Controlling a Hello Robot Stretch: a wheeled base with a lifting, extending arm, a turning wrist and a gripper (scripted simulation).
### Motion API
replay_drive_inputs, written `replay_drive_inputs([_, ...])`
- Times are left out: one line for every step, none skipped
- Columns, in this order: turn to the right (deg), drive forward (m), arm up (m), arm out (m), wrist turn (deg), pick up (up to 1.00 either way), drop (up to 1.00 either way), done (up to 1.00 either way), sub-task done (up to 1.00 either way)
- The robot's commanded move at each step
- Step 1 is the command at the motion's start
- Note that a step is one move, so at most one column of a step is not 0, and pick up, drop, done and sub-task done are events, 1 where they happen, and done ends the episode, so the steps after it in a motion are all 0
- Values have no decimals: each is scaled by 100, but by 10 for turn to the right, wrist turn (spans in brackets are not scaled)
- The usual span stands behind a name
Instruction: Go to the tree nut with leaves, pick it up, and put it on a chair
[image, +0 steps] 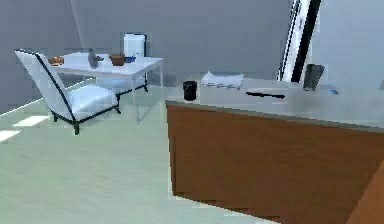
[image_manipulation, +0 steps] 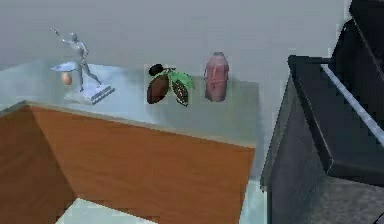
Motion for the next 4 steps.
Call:
replay_drive_inputs([450,0,0,0,0,0,0,0,0])
replay_drive_inputs([450,0,0,0,0,0,0,0,0])
replay_drive_inputs([150,0,0,0,0,0,0,0,0])
replay_drive_inputs([0,30,0,0,0,0,0,0,0])
